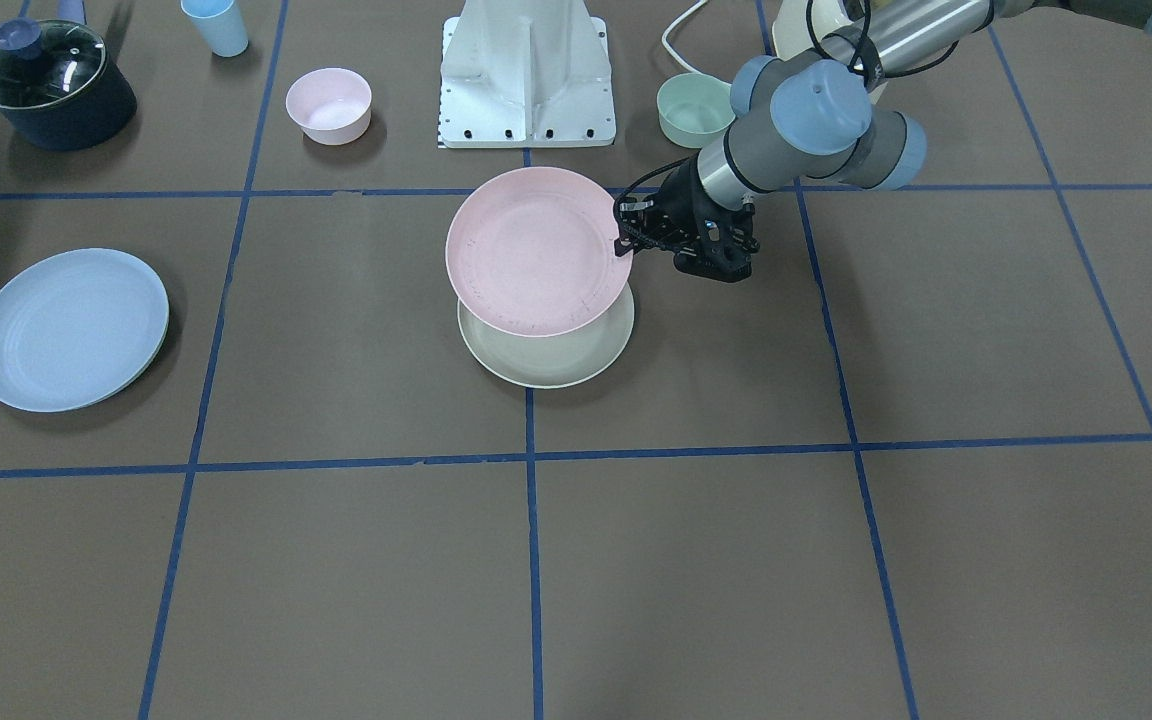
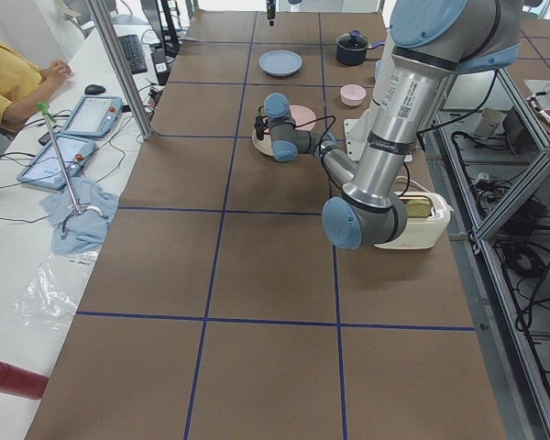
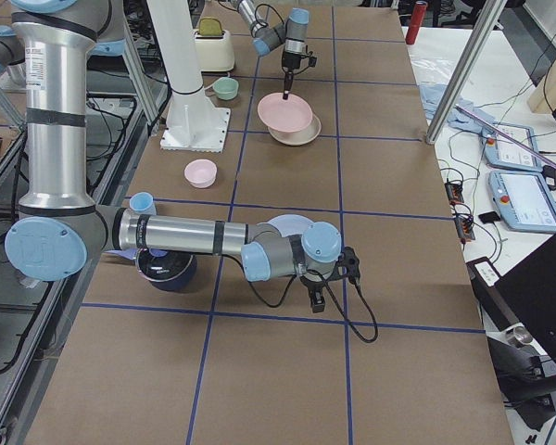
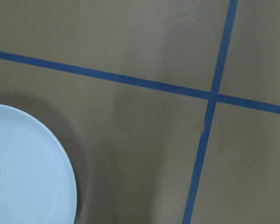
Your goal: Stack three plates with pink and blue
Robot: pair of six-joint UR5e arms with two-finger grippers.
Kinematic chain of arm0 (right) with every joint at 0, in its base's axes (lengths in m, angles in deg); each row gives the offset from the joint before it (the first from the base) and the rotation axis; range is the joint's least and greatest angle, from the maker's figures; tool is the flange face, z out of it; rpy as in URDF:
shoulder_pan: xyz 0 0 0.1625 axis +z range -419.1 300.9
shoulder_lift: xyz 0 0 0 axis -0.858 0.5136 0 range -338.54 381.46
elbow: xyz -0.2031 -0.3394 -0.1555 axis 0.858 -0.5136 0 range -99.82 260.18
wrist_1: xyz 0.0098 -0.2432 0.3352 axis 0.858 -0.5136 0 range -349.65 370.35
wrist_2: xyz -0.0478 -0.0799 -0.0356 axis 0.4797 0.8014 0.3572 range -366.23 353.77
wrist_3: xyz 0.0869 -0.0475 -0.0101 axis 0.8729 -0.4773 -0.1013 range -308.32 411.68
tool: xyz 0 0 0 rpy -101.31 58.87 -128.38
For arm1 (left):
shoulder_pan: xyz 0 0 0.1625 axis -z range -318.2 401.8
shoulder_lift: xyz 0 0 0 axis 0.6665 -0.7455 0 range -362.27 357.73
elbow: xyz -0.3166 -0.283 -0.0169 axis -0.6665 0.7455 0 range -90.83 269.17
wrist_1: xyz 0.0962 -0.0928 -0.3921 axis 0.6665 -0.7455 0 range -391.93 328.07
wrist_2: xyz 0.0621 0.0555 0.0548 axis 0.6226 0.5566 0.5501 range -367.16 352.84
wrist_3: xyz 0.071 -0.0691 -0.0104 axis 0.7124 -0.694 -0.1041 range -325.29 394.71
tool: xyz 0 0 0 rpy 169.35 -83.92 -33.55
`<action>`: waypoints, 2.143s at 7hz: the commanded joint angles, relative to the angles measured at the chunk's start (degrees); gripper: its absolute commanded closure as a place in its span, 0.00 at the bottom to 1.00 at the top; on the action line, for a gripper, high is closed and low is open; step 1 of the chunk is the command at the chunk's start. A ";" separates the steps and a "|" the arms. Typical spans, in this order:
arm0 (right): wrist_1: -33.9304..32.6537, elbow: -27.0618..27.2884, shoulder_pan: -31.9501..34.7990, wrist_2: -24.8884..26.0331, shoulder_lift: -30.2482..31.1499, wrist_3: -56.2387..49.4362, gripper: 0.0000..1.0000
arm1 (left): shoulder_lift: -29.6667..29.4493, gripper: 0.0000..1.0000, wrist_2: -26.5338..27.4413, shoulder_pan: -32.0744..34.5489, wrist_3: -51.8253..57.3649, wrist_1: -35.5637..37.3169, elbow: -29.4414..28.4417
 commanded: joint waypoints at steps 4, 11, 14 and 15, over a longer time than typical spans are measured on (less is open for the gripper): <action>3.83 -0.09 -6.32 -0.79 -0.06 4.49 0.00 | -0.96 0.03 5.60 -0.47 -2.16 -5.46 -1.66; 28.12 -5.71 -17.76 1.32 1.52 34.31 0.52 | -0.26 0.01 5.60 0.32 -8.57 -5.37 0.19; 28.21 -5.80 -17.58 1.76 2.66 34.48 1.00 | -0.17 0.01 5.34 1.28 -9.62 -5.45 0.81; 28.21 -4.15 -17.32 1.15 3.45 34.92 1.00 | -0.17 0.01 5.34 1.54 -10.07 -5.46 1.24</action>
